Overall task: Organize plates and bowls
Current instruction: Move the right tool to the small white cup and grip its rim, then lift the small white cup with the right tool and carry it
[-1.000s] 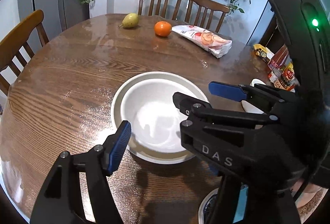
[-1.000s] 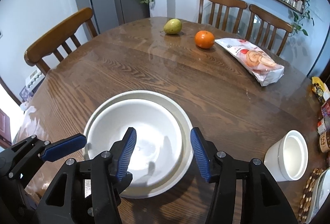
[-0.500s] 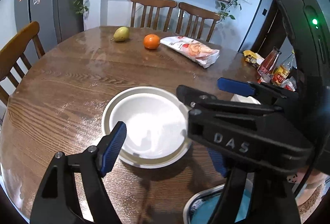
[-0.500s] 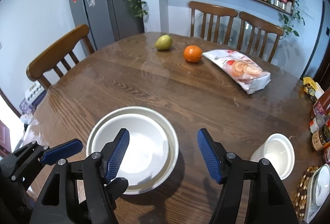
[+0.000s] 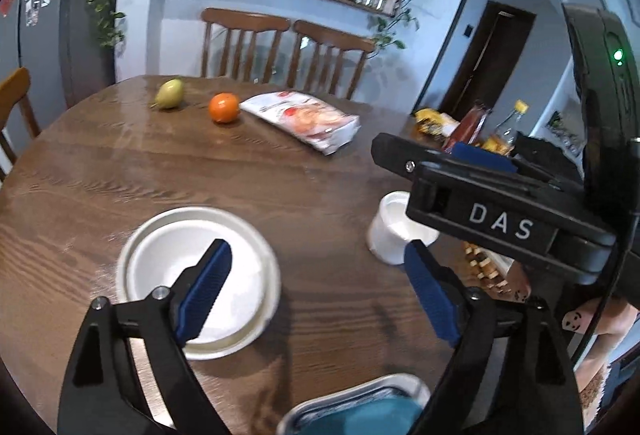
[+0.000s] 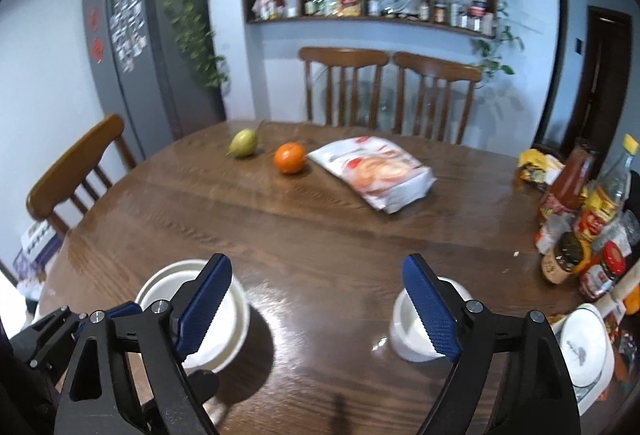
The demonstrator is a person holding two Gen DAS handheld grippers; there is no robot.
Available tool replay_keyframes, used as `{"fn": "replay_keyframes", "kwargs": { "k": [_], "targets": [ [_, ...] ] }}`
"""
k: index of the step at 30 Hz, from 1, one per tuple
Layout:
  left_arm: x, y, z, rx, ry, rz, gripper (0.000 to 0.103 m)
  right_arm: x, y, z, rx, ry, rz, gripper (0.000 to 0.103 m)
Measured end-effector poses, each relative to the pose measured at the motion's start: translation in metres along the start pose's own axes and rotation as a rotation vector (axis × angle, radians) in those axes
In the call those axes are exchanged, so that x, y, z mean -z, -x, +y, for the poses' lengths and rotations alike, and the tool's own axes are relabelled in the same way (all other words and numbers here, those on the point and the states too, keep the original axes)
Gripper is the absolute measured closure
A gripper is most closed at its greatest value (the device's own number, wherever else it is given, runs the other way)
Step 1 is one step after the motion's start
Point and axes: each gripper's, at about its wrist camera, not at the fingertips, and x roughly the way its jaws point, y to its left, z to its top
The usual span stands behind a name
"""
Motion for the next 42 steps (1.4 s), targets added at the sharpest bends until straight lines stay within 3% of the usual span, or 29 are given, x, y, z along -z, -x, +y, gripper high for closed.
{"fn": "replay_keyframes", "kwargs": {
  "k": [8,17,25,30,39,42],
  "targets": [
    [0.010,-0.033,-0.023,0.117,-0.036,0.048,0.012,-0.001,-0.003,-0.036,0.079,-0.080,0.022,0.014],
    [0.023,-0.046,-0.026,0.107,-0.050,0.079,0.012,0.020,-0.034,-0.077,0.162,-0.186,0.100,0.007],
    [0.033,-0.059,-0.026,0.055,-0.071,0.119,0.012,0.049,-0.079,-0.102,0.107,-0.287,0.140,0.006],
    [0.034,-0.061,-0.024,0.058,-0.066,0.110,0.012,0.057,-0.099,-0.094,0.111,-0.247,0.195,0.006],
    [0.037,-0.065,-0.026,0.039,-0.084,0.122,0.012,0.062,-0.106,-0.095,0.098,-0.253,0.176,0.007],
    [0.037,-0.066,-0.028,0.037,-0.090,0.121,0.012,0.062,-0.107,-0.093,0.132,-0.236,0.176,0.017]
  ]
}}
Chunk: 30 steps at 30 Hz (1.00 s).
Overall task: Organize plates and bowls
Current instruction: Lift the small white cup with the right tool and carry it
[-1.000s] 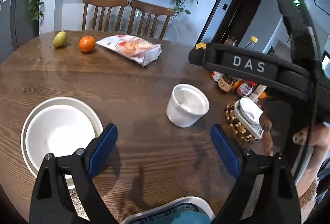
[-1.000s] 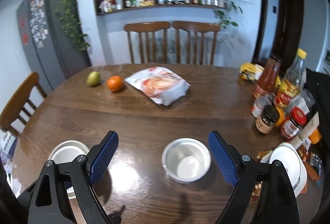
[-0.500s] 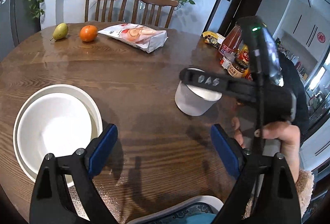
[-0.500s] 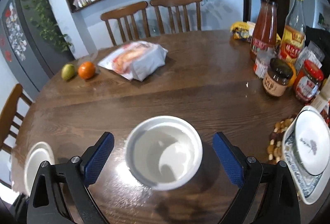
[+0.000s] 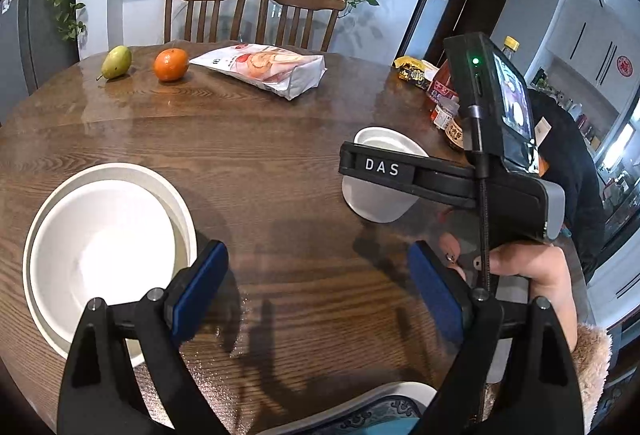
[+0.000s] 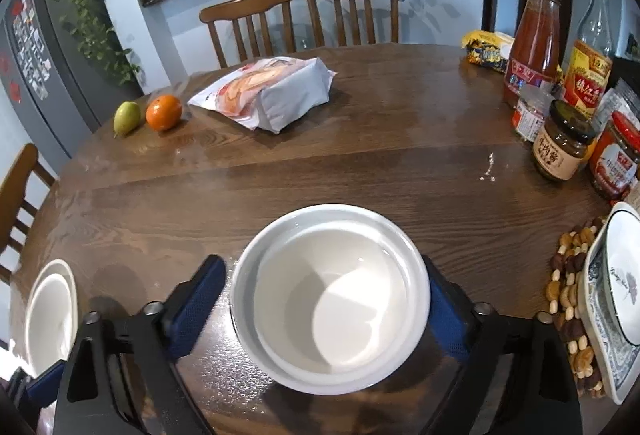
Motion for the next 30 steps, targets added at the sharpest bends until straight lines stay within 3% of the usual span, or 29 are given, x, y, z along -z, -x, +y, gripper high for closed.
{"fn": "replay_keyframes", "kwargs": {
  "k": [18,25,30],
  "targets": [
    [0.001,0.006,-0.002,0.035,-0.011,0.007,0.012,0.019,0.015,0.031,-0.204,0.197,0.131,0.017],
    [0.001,0.008,-0.002,0.086,-0.007,0.014,0.012,0.022,0.021,0.031,-0.317,0.178,0.174,0.017],
    [0.002,0.004,-0.004,0.051,-0.018,0.011,0.012,0.018,0.027,0.022,-0.347,0.134,0.157,0.017]
  ]
}}
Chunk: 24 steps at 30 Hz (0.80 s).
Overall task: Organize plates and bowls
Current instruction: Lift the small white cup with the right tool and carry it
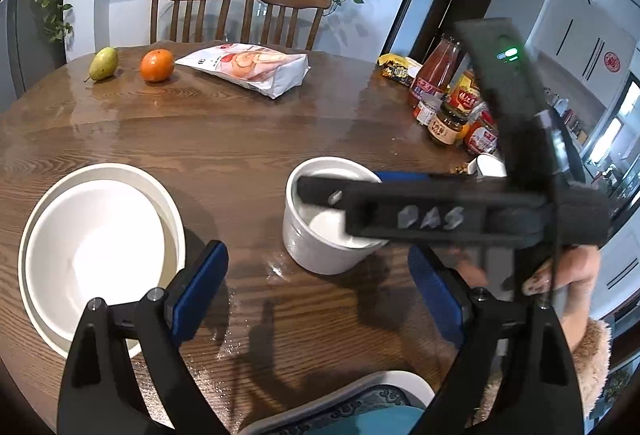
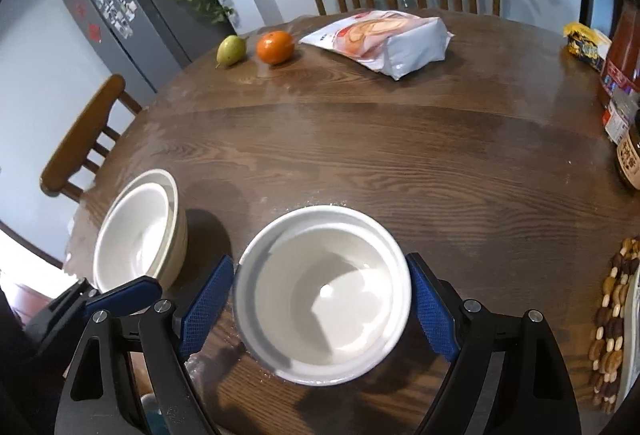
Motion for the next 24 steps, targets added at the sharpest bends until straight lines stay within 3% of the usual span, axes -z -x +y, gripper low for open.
{"fn": "replay_keyframes", "kwargs": {
  "k": [6,12,19,24],
  "targets": [
    [0.004,-0.009,-0.007,-0.008,-0.032,0.012,0.013,-0.001,0.019,-0.023,-0.024,-0.110,-0.071,0.017],
    [0.006,-0.016,-0.007,-0.001,-0.032,0.014,0.017,0.004,0.018,-0.033,-0.058,-0.183,-0.073,0.017],
    [0.007,-0.027,-0.005,-0.018,-0.029,0.026,0.025,0.004,0.002,-0.037,-0.017,-0.222,-0.036,0.042],
    [0.009,-0.030,-0.008,-0.005,-0.038,0.028,0.025,0.006,-0.007,-0.042,-0.019,-0.238,-0.004,0.047]
  ]
}}
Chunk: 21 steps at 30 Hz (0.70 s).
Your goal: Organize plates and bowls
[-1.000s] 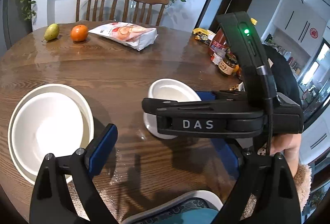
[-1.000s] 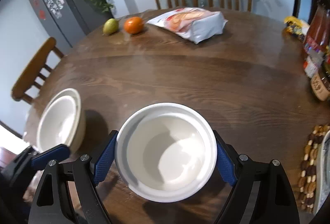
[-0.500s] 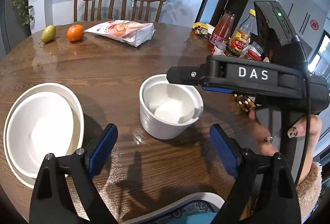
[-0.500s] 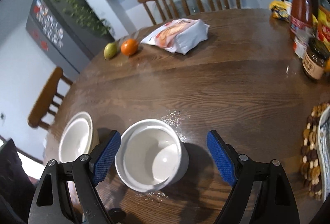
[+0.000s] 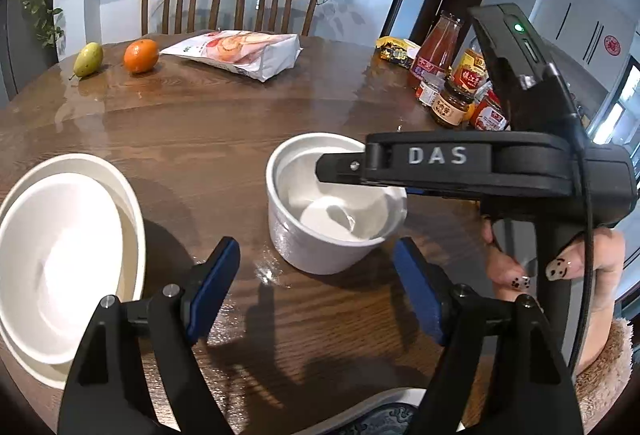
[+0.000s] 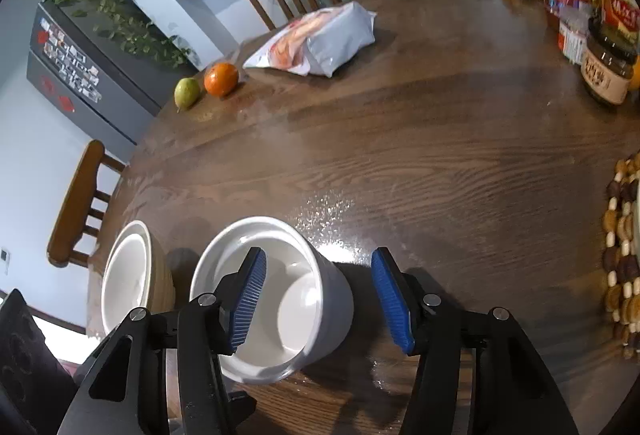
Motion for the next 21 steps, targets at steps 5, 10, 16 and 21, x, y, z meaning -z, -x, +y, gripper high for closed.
{"fn": "replay_keyframes", "kwargs": {
  "k": [5,10,16,21],
  "targets": [
    [0.001,-0.004,-0.002,0.015,-0.003,0.005,0.028,0.002,-0.002,0.003,0.025,0.018,-0.001,0.055],
    [0.002,-0.016,0.004,0.012,0.024,0.048,0.033,0.003,-0.007,0.003,0.027,0.023,0.013,0.057],
    [0.002,-0.020,0.006,0.028,0.030,0.062,0.039,0.004,-0.010,0.009,0.014,0.046,0.014,0.057],
    [0.002,-0.022,0.007,0.044,0.039,0.068,0.041,0.006,-0.014,0.013,0.059,0.074,0.006,0.064]
  ]
}}
